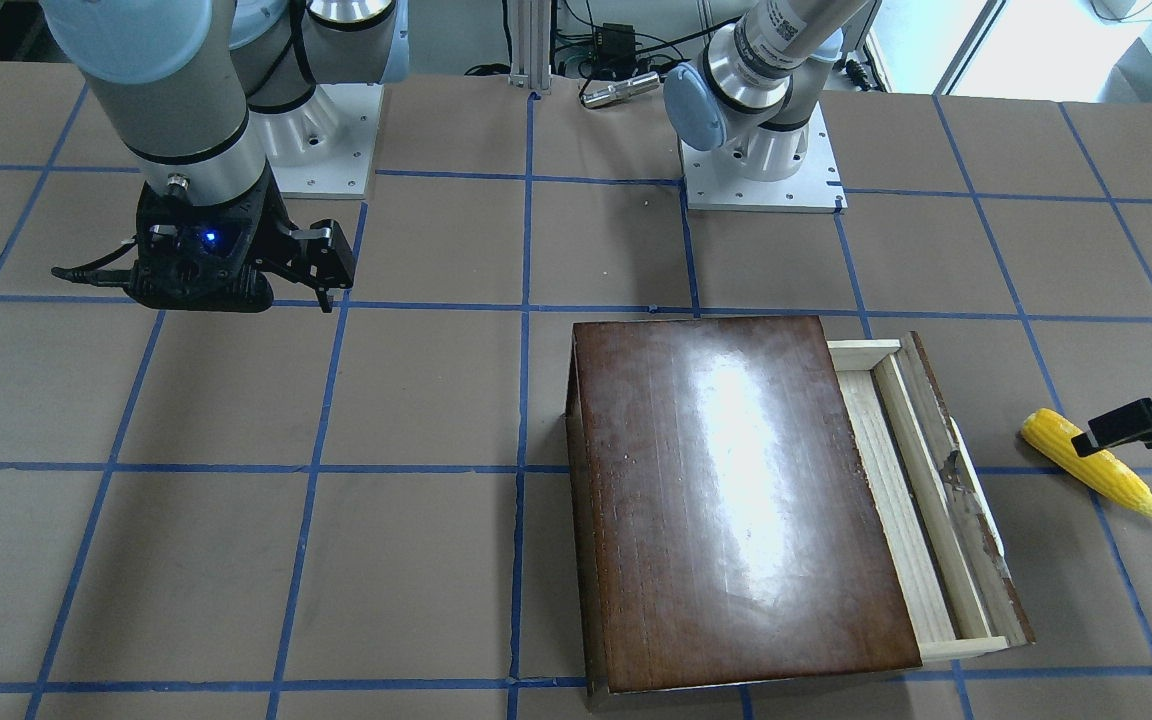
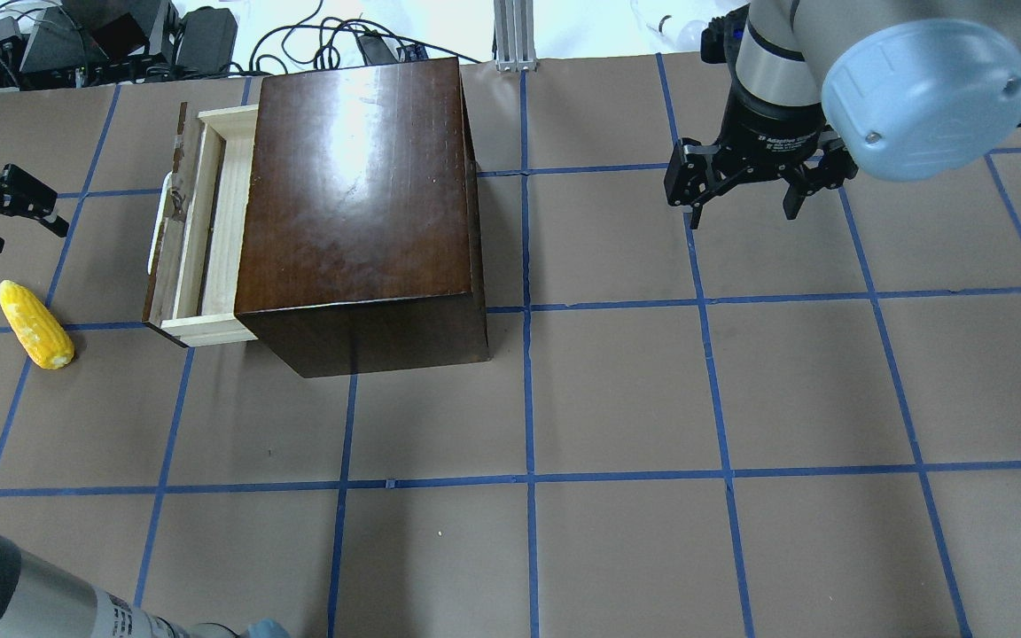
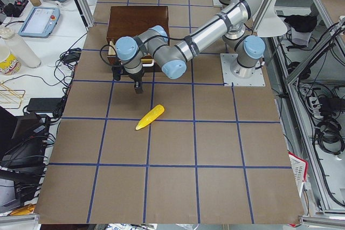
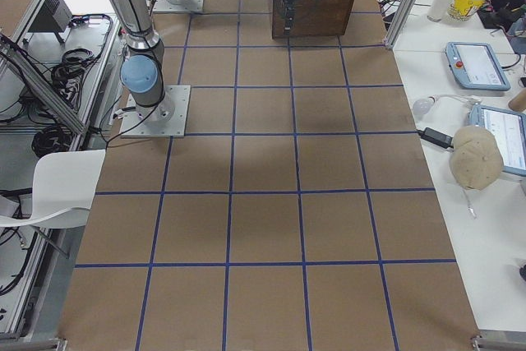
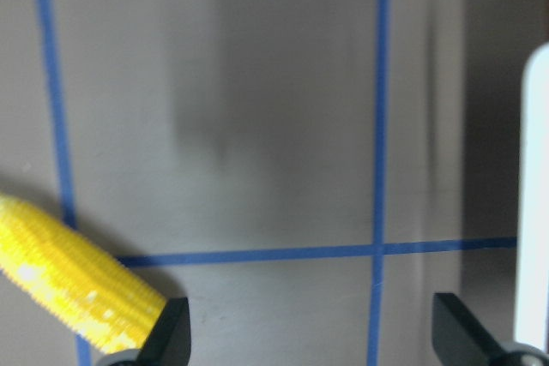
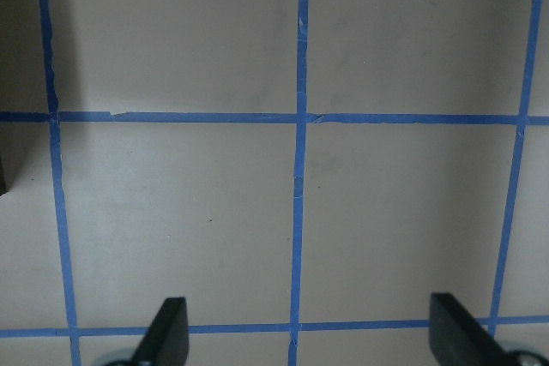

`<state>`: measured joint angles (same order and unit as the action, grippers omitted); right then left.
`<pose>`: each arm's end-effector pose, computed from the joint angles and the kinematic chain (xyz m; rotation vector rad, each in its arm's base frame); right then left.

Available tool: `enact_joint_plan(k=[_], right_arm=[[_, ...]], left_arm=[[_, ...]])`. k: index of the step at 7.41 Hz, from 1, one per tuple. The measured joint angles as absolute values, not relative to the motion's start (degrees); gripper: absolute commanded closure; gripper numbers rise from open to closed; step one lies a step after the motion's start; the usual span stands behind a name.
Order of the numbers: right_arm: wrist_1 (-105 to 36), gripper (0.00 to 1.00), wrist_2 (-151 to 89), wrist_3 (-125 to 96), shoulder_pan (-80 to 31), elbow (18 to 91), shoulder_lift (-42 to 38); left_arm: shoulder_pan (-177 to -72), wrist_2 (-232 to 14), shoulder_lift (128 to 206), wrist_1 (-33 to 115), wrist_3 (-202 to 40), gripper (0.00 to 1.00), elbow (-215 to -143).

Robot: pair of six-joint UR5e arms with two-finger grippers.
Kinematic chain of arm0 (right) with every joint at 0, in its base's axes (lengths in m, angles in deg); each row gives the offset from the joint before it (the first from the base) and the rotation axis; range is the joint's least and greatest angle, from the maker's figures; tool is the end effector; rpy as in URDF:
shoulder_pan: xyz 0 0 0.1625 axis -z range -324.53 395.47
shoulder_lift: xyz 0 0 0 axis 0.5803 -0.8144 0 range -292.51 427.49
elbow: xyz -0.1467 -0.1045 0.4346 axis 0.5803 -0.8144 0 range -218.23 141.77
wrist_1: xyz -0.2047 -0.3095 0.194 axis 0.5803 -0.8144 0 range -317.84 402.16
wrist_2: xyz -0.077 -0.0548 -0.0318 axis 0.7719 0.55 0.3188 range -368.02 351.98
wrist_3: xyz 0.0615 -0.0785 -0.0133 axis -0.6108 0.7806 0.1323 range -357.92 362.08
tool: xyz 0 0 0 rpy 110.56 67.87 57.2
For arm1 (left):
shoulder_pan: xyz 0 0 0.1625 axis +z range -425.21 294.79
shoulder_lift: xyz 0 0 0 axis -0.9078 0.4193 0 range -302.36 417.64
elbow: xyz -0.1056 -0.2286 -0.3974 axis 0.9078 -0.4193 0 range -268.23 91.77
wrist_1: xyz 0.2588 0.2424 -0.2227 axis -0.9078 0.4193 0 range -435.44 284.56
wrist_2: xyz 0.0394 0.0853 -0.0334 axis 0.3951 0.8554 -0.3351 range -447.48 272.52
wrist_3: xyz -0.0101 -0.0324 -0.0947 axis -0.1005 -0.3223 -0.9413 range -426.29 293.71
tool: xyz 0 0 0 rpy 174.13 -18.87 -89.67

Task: Open drawer and put corn inside
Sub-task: 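Release the handle and move the left gripper to the yellow corn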

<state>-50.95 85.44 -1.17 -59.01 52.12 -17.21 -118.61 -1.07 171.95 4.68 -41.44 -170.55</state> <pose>0.1684 -0.5220 0.4871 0.0350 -3.0775 -0.0620 0.2822 -0.6141 0.3662 0.3153 -3.0094 -0.1050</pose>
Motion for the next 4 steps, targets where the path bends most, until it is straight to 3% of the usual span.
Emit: enact_joint_plan(k=[4], right_arm=[[-50.94,0.0,85.42,-1.17,-59.01,52.12,-17.19]], left_arm=[[-115.75,6.18,174.02,-3.28,-59.21,0.0,-175.5]])
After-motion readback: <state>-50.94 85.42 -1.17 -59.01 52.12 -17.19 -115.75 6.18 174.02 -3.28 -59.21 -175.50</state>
